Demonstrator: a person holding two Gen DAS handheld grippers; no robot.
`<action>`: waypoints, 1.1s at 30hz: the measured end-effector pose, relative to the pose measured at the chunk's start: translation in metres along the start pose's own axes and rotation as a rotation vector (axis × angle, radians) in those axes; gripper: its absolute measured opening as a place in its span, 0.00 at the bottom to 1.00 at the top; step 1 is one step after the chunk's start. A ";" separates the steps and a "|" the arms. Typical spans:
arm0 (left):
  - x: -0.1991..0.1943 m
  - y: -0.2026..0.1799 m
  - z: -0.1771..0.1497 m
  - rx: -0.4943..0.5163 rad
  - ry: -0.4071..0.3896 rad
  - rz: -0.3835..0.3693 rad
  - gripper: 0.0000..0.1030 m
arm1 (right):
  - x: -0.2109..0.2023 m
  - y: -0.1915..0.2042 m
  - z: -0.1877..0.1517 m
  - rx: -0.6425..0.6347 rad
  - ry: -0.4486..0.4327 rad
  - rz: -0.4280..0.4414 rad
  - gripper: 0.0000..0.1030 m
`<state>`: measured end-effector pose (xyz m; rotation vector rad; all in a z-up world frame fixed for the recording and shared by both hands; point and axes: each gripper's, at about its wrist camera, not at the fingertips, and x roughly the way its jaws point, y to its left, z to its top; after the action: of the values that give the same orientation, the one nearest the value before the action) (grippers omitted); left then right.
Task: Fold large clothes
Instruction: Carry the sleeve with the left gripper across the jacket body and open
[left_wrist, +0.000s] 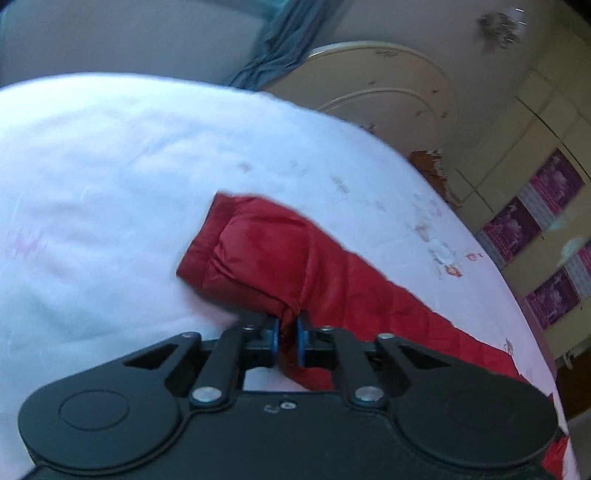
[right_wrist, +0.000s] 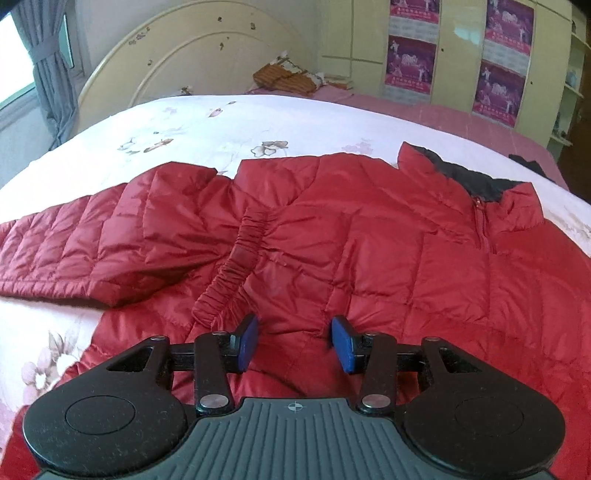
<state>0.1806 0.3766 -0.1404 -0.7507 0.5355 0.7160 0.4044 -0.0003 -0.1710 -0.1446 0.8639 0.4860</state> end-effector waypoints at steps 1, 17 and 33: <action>-0.004 -0.007 0.001 0.017 -0.016 -0.016 0.06 | -0.001 -0.001 0.001 0.011 0.000 0.006 0.43; -0.051 -0.243 -0.066 0.571 0.005 -0.571 0.05 | -0.060 -0.064 -0.010 0.196 -0.086 -0.047 0.43; -0.016 -0.343 -0.250 1.040 0.338 -0.702 0.26 | -0.134 -0.172 -0.070 0.443 -0.094 -0.208 0.44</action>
<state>0.3793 0.0017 -0.1408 -0.0291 0.7853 -0.3752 0.3618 -0.2209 -0.1267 0.1924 0.8349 0.0990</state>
